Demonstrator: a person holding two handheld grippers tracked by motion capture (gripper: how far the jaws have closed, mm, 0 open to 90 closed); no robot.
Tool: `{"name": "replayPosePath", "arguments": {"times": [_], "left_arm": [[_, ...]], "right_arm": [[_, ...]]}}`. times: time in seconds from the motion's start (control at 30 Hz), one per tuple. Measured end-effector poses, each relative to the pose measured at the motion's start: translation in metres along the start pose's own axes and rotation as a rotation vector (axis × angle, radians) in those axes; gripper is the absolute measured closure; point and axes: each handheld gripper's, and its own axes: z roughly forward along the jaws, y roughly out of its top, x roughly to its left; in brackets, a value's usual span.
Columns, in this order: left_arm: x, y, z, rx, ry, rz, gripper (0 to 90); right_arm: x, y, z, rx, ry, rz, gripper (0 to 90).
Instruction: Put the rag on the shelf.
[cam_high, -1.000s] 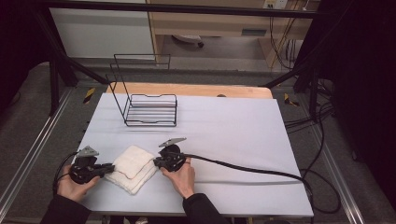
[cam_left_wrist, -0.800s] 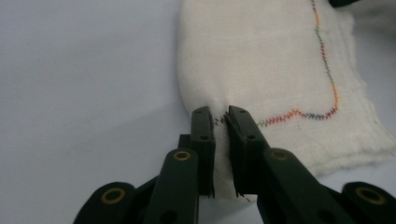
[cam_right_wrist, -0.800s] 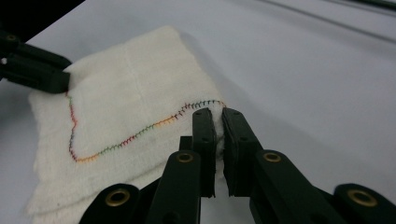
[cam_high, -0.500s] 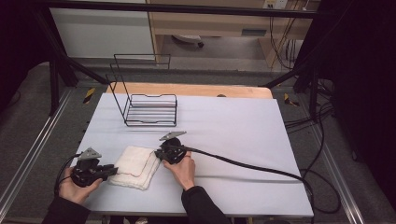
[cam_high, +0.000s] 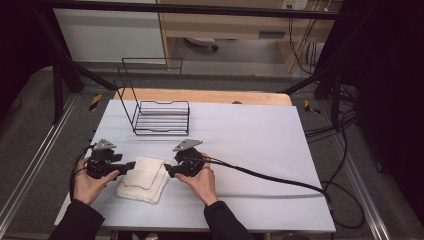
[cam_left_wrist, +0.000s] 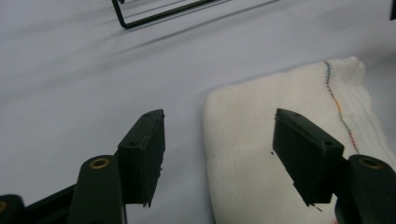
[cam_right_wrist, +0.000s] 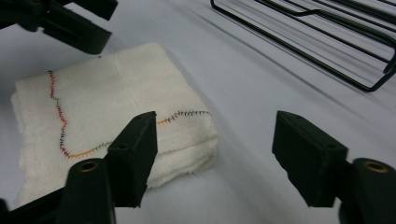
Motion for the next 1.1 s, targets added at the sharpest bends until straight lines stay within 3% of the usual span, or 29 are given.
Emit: {"name": "replayPosePath", "arguments": {"times": [0.13, 0.23, 0.27, 0.47, 0.8, 0.83, 1.0, 1.1], "left_arm": [[0.003, 0.009, 0.015, 0.010, 0.013, 0.003, 39.1], [0.005, 0.011, 0.023, 0.003, 0.006, -0.012, 44.5], [0.006, 0.010, 0.025, 0.008, 0.009, -0.010, 50.5], [0.008, 0.007, 0.033, 0.046, -0.013, -0.002, 57.9], [0.009, 0.004, 0.038, 0.040, -0.071, -0.026, 69.6], [0.009, 0.004, 0.039, 0.040, -0.078, -0.028, 74.5], [0.005, 0.005, 0.039, 0.046, -0.062, -0.010, 77.3], [0.004, 0.005, 0.039, 0.046, -0.063, -0.011, 79.2]], "right_arm": [[-0.003, -0.002, -0.009, 0.006, 0.009, 0.020, 19.7], [-0.006, -0.004, -0.012, 0.007, 0.005, 0.032, 17.5], [-0.008, -0.007, -0.015, 0.011, 0.001, 0.035, 14.9], [-0.011, -0.014, -0.017, 0.021, 0.003, 0.048, 9.7], [-0.013, -0.017, -0.009, 0.023, 0.033, 0.114, 6.6], [-0.014, -0.017, -0.007, 0.012, 0.037, 0.124, 6.0], [-0.014, -0.013, -0.003, 0.005, 0.030, 0.136, 4.0], [-0.016, -0.011, 0.003, -0.028, 0.043, 0.186, 5.1]]}}
